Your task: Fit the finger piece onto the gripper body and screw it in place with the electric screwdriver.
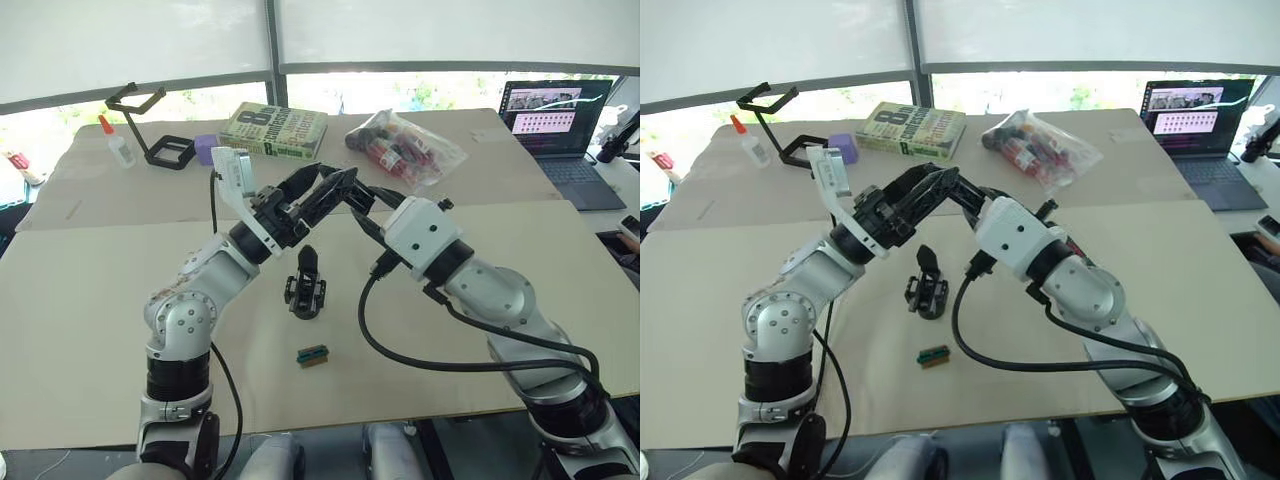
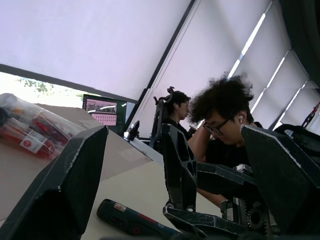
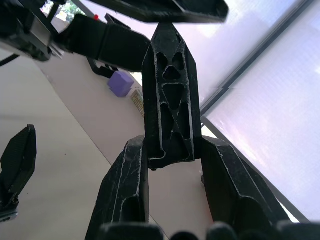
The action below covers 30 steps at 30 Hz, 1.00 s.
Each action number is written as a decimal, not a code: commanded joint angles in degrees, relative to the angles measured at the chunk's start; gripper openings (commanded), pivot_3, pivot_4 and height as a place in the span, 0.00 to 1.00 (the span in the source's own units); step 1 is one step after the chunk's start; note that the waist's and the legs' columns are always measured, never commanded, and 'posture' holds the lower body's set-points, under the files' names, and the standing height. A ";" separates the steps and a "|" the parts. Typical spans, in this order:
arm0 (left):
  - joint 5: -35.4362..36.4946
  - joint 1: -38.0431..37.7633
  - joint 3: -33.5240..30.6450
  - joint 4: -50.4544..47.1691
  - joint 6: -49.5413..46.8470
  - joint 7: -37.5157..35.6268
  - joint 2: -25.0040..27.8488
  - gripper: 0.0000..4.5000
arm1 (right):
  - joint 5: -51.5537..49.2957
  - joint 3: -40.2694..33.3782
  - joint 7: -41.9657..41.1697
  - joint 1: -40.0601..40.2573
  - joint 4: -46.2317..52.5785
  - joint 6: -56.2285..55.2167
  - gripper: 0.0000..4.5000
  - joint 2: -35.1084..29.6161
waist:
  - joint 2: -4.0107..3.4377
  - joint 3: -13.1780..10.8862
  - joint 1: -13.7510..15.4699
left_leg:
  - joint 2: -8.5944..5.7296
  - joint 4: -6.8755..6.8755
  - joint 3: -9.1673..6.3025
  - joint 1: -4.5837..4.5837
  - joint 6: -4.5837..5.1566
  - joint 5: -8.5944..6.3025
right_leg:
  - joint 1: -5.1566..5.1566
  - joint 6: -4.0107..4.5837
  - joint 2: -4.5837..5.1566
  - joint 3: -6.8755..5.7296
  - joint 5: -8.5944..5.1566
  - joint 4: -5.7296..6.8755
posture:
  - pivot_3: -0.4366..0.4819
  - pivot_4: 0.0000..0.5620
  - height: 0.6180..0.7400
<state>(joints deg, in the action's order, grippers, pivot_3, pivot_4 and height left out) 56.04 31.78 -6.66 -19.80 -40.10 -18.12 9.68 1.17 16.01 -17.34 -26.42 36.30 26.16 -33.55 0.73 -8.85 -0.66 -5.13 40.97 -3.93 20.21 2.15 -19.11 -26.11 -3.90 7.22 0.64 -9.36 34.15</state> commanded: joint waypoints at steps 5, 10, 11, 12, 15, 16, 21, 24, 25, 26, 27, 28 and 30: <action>0.56 0.63 -0.11 -1.31 1.82 -1.12 -0.79 0.39 | 2.68 -1.68 -2.41 0.63 1.29 -2.18 0.25 1.27 | 0.00 0.00 -0.06 | 0.00 -0.03 0.01 0.01 0.00 0.00 | -0.03 0.00 -0.01 0.01 0.00 -0.02 | 0.48 0.27 1.00; -0.04 0.68 0.01 -1.09 2.34 -1.66 -0.64 0.00 | 2.47 -2.49 -4.21 1.63 1.42 -1.48 0.25 2.03 | 0.00 0.00 -0.05 | -0.01 -0.01 0.02 0.00 0.01 0.00 | -0.01 0.00 -0.02 0.04 0.00 -0.01 | 0.48 0.27 1.00; -0.18 0.70 -0.14 -1.02 2.58 -1.71 -0.62 0.00 | 1.61 -3.00 -4.75 1.86 1.68 -0.55 0.25 2.34 | 0.00 0.00 -0.05 | 0.00 -0.02 0.01 0.01 0.01 0.00 | -0.02 0.00 -0.03 0.03 0.00 -0.03 | 0.48 0.27 1.00; -0.18 0.76 -0.33 -0.91 2.69 -1.76 -0.55 0.00 | 0.14 -3.78 -5.54 2.19 1.99 0.36 0.25 2.75 | 0.00 0.00 -0.05 | 0.00 -0.02 0.01 0.01 0.01 0.00 | -0.02 0.00 -0.03 0.04 0.00 -0.02 | 0.48 0.27 1.00; 0.51 1.61 -1.32 0.11 2.42 -3.73 1.11 0.00 | -4.34 -6.91 -10.54 3.13 3.50 4.16 0.48 0.73 | 0.00 0.00 -0.05 | -0.01 -0.02 0.01 0.02 0.01 0.00 | -0.02 0.00 -0.03 0.05 0.00 -0.02 | 0.48 0.27 1.00; 1.03 2.13 -1.75 0.88 1.93 -5.18 2.27 0.00 | -5.84 -8.40 -13.02 3.28 3.79 4.48 0.54 -1.02 | 0.00 0.00 -0.05 | 0.00 -0.01 0.01 0.01 0.01 0.00 | -0.02 0.00 -0.03 0.05 0.00 -0.02 | 0.48 0.27 1.00; 6.99 6.45 -2.56 7.43 -6.81 -18.23 12.95 0.00 | -30.31 -19.86 -30.00 0.02 3.75 20.88 0.85 -10.38 | -0.01 0.00 -0.13 | 0.03 -0.03 0.01 0.01 0.03 -0.01 | -0.01 0.02 -0.09 0.04 0.01 -0.04 | 0.48 0.27 1.00; 8.24 9.18 0.76 10.00 -13.34 -28.96 20.25 0.00 | -44.13 -22.78 -34.17 -5.37 1.40 33.29 0.85 -13.62 | -0.01 -0.01 -0.43 | 0.07 -0.06 0.01 0.01 0.08 -0.03 | -0.01 0.02 -0.13 0.04 0.01 -0.06 | 0.48 0.27 1.00; 7.98 10.05 2.28 10.51 -14.99 -32.20 22.24 0.00 | -46.88 -22.28 -34.63 -7.59 0.31 36.44 0.85 -14.18 | -0.01 -0.01 -0.52 | 0.07 -0.08 0.01 0.02 0.08 -0.03 | -0.03 0.02 -0.13 0.03 0.00 -0.05 | 0.48 0.27 1.00; 8.07 10.90 3.69 10.92 -16.82 -34.98 23.88 0.00 | -49.50 -21.66 -34.44 -9.81 -0.81 39.98 0.85 -14.37 | -0.01 -0.01 -0.46 | 0.08 -0.08 0.01 0.01 0.08 -0.03 | -0.03 0.02 -0.14 0.03 0.00 -0.03 | 0.48 0.27 1.00; 7.27 11.57 5.14 10.89 -17.18 -37.61 25.05 0.00 | -51.03 -20.62 -34.11 -11.75 -1.69 42.42 0.85 -14.39 | -0.01 -0.01 -0.34 | 0.08 -0.11 0.00 0.01 0.08 -0.03 | -0.02 0.03 -0.14 0.02 0.01 -0.06 | 0.48 0.27 1.00; 6.42 12.07 6.39 10.69 -17.24 -39.82 25.85 0.00 | -52.35 -19.58 -33.91 -13.41 -2.36 44.19 0.85 -14.18 | -0.01 -0.01 -0.28 | 0.09 -0.08 0.00 0.01 0.08 -0.03 | -0.01 0.03 -0.13 0.02 0.00 -0.05 | 0.48 0.27 1.00; 5.81 13.08 8.10 10.85 -18.53 -41.58 26.39 0.00 | -54.84 -18.14 -32.00 -16.42 -3.85 48.87 0.85 -12.94 | -0.01 -0.01 -0.16 | 0.08 -0.07 0.00 0.01 0.08 -0.03 | 0.00 0.03 -0.10 0.04 0.00 -0.04 | 0.48 0.27 1.00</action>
<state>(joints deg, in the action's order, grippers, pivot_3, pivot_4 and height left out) 62.30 43.40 0.76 -8.24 -57.99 -57.36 35.55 -50.92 -2.41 -50.36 -41.19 32.68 71.72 -46.89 0.72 -8.86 -0.82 -5.04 40.89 -3.93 20.23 2.24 -19.15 -26.12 -3.87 7.12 0.67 -9.36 34.09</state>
